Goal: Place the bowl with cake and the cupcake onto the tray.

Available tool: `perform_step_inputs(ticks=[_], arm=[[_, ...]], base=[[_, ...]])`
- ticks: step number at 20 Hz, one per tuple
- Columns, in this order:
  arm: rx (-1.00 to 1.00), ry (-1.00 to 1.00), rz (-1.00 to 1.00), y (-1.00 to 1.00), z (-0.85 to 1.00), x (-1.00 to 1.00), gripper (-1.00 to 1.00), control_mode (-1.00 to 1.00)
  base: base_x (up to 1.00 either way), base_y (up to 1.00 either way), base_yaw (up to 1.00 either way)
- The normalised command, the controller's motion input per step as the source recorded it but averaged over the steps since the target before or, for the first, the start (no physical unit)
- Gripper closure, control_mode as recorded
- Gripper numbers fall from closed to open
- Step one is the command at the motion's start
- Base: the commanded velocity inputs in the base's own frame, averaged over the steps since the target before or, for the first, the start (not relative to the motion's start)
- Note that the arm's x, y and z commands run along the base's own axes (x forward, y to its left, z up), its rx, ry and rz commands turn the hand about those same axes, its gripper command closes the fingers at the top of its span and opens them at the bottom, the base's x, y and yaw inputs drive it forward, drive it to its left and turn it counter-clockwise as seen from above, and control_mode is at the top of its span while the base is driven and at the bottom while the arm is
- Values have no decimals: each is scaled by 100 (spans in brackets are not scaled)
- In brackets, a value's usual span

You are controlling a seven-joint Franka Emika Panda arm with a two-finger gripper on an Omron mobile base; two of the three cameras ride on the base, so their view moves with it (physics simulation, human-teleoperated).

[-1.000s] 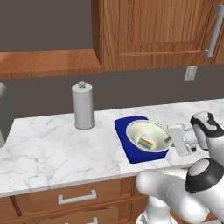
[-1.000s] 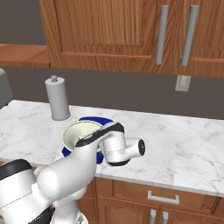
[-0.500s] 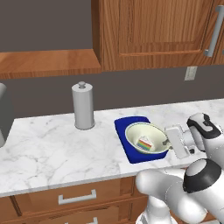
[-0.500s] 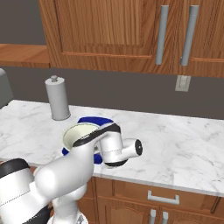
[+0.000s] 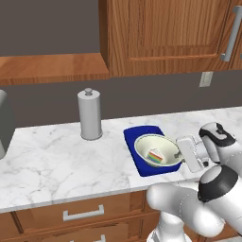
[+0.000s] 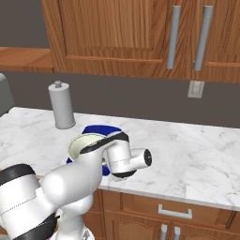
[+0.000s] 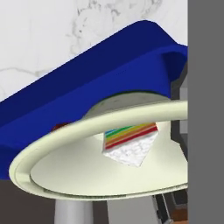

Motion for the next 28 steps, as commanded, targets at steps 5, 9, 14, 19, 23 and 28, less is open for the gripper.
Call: perform_step_inputs(ticks=[5, 9, 14, 19, 23, 28], arm=[[-1, 2, 0, 1, 0, 0, -100, -100], [-2, 0, 0, 0, 0, 0, -100, -100], [-1, 0, -1, 0, 35, -11, -100, -100], [-3, -2, -5, 0, 88, -35, -100, -100], [-6, -4, -4, 0, 82, -34, -100, -100], [-17, -4, 0, 0, 57, -42, -100, -100]], base=[[0, 0, 0], [0, 0, 0], [0, 0, 0], [0, 0, 0], [0, 0, 0], [0, 0, 0]])
